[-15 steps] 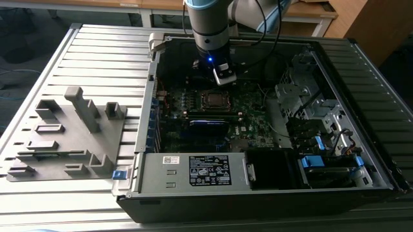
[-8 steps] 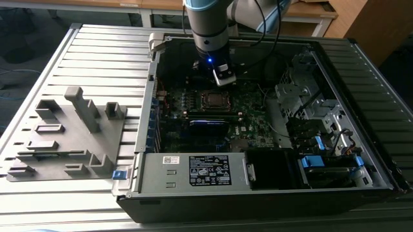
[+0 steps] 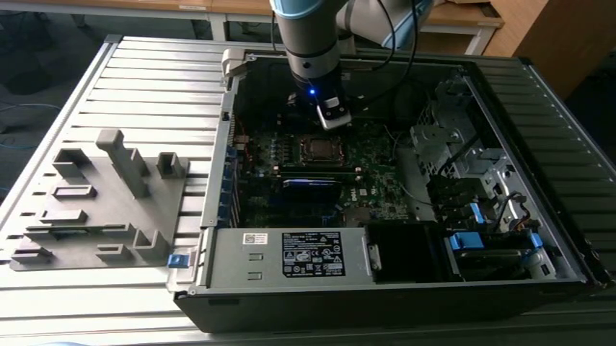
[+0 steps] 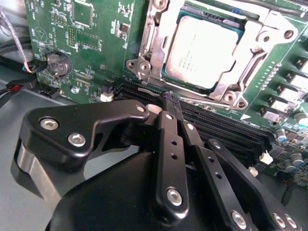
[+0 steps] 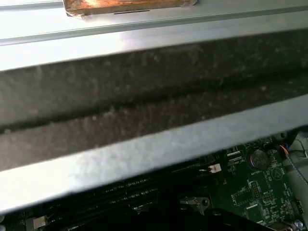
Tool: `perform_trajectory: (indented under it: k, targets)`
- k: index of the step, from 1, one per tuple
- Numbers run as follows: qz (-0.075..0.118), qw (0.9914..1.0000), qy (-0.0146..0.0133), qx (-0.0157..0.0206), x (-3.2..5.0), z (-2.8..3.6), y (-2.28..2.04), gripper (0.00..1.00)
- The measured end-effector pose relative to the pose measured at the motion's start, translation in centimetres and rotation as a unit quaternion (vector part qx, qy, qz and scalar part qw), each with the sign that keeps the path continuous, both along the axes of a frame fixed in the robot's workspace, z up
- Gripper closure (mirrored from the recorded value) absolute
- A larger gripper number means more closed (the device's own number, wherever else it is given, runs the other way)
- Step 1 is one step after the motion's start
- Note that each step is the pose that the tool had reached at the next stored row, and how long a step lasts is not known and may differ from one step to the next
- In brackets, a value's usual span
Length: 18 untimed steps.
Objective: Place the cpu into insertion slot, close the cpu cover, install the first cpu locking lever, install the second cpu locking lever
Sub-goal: 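Install the first cpu locking lever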
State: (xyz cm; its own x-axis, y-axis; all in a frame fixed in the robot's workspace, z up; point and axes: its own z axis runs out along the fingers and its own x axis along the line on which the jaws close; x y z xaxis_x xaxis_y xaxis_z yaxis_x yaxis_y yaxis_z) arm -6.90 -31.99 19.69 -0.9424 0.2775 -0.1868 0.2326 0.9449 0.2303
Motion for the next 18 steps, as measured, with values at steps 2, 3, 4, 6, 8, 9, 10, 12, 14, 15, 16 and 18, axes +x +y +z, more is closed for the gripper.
perform_trajectory:
  k: [2, 3, 4, 6, 8, 9, 10, 12, 14, 15, 16, 18]
  targets:
    - [0.000, 1.00000, 0.0000, -0.0003, -0.01, -0.02, 0.11, 0.89]
    - [0.000, 1.00000, 0.0000, -0.0004, -0.01, -0.03, 0.17, 0.89]
    - [0.000, 1.00000, 0.0001, -0.0007, -0.01, -0.05, 0.21, 0.89]
    - [-0.001, 1.00000, 0.0000, -0.0007, -0.01, -0.07, 0.28, 0.89]
    - [-0.002, 1.00000, 0.0001, -0.0008, -0.01, -0.07, 0.33, 0.89]
    - [-0.002, 1.00000, 0.0000, -0.0008, -0.01, -0.08, 0.38, 0.89]
    - [-0.002, 1.00000, 0.0000, -0.0008, -0.01, -0.08, 0.43, 0.89]
    - [-0.003, 1.00000, 0.0000, -0.0008, -0.01, -0.09, 0.48, 0.89]
    - [-0.003, 1.00000, 0.0000, -0.0010, -0.01, -0.10, 0.52, 0.89]
    - [-0.003, 1.00000, 0.0000, -0.0011, -0.01, -0.11, 0.53, 0.89]
    - [-0.003, 1.00000, -0.0001, -0.0011, -0.01, -0.13, 0.53, 0.89]
    - [-0.003, 1.00000, -0.0004, -0.0013, -0.02, -0.17, 0.50, 0.89]
